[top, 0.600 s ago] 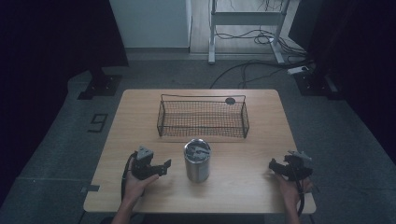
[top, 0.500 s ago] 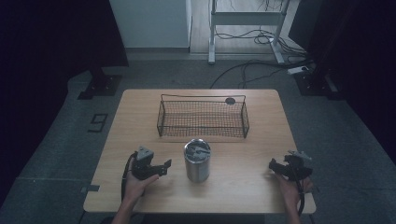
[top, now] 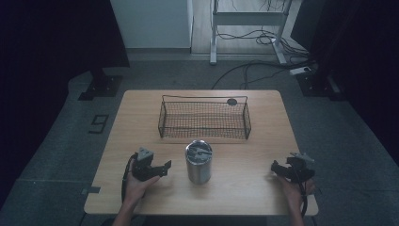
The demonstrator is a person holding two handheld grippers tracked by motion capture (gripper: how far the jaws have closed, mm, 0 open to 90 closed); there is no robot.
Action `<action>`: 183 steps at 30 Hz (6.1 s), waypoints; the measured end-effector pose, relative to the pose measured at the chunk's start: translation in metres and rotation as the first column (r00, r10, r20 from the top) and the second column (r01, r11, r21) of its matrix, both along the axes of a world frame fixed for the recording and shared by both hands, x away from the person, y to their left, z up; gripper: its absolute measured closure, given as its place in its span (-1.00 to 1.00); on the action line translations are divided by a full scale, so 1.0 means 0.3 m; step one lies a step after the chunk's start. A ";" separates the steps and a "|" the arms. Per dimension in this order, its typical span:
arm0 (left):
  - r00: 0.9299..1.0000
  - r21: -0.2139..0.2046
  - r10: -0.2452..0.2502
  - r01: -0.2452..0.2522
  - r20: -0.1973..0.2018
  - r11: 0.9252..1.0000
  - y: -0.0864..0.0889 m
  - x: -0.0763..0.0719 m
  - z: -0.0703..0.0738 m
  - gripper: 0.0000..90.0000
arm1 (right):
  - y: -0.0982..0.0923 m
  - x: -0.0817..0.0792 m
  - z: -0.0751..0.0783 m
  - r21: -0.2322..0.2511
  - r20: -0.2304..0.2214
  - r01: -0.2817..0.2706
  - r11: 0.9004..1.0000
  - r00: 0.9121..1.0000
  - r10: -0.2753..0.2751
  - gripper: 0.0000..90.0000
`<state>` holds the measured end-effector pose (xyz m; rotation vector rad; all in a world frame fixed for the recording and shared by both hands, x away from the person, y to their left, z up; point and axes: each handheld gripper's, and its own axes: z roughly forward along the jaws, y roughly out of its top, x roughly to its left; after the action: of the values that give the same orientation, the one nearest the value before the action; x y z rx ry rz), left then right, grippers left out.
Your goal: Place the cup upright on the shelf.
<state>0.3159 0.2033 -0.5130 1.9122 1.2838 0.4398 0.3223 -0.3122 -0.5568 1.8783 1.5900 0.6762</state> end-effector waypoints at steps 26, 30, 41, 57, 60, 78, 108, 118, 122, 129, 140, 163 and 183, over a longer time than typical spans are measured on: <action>0.996 -0.081 -0.019 0.027 0.092 0.996 0.004 -0.042 0.074 -0.67 | -0.004 -0.002 -0.001 0.001 0.002 0.022 1.000 1.000 -0.022 -1.00; 0.993 -0.088 -0.036 0.046 0.113 0.995 -0.010 -0.055 0.098 -0.67 | -0.004 -0.002 -0.001 0.002 0.002 0.023 1.000 1.000 -0.023 -1.00; 0.985 -0.115 -0.119 0.134 0.125 0.984 -0.050 -0.075 0.124 -0.75 | -0.006 -0.003 -0.001 0.002 0.003 0.030 1.000 1.000 -0.030 -1.00; 0.952 -0.090 -0.259 0.275 0.160 0.957 -0.145 -0.109 0.137 -0.86 | -0.006 -0.004 0.000 0.004 0.005 0.040 0.999 0.999 -0.040 -0.99; 0.947 -0.092 -0.279 0.295 0.157 0.951 -0.170 -0.115 0.135 -0.88 | -0.006 -0.004 0.000 0.004 0.005 0.043 0.999 0.999 -0.043 -0.98; 0.939 -0.093 -0.310 0.326 0.150 0.941 -0.251 -0.114 0.137 -0.96 | -0.007 -0.004 0.000 0.003 0.006 0.042 0.999 0.999 -0.042 -0.99; 0.945 -0.048 -0.284 0.295 0.164 0.954 -0.391 -0.030 0.124 -1.00 | -0.009 -0.004 0.000 0.002 0.004 0.055 0.998 0.998 -0.055 -0.99; 0.939 -0.042 -0.280 0.293 0.198 0.955 -0.416 -0.014 0.104 -0.96 | -0.009 -0.005 0.000 0.002 0.004 0.058 0.998 0.998 -0.058 -0.99; 0.936 -0.043 -0.286 0.301 0.205 0.953 -0.412 -0.015 0.102 -0.95 | -0.009 -0.005 0.000 0.002 0.004 0.058 0.998 0.998 -0.058 -0.99; 0.935 -0.045 -0.280 0.296 0.217 0.954 -0.412 -0.019 0.099 -0.95 | -0.009 -0.005 0.000 0.002 0.004 0.059 0.998 0.998 -0.059 -0.99; 0.932 -0.040 -0.304 0.317 0.197 0.948 -0.406 -0.015 0.111 -0.93 | -0.009 -0.005 0.000 0.002 0.004 0.059 0.998 0.998 -0.059 -0.99; 0.937 -0.086 -0.237 0.266 0.256 0.960 -0.321 -0.015 0.252 -0.93 | -0.009 -0.005 0.000 0.001 0.004 0.061 0.998 0.998 -0.061 -0.99; 0.940 -0.084 -0.215 0.245 0.266 0.966 -0.290 0.010 0.307 -0.93 | -0.010 -0.006 0.000 0.002 0.004 0.066 0.998 0.998 -0.066 -0.98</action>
<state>0.3190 0.1162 -0.4210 1.8141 0.8867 0.4622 0.3204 -0.3151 -0.5568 1.9203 1.5188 0.6526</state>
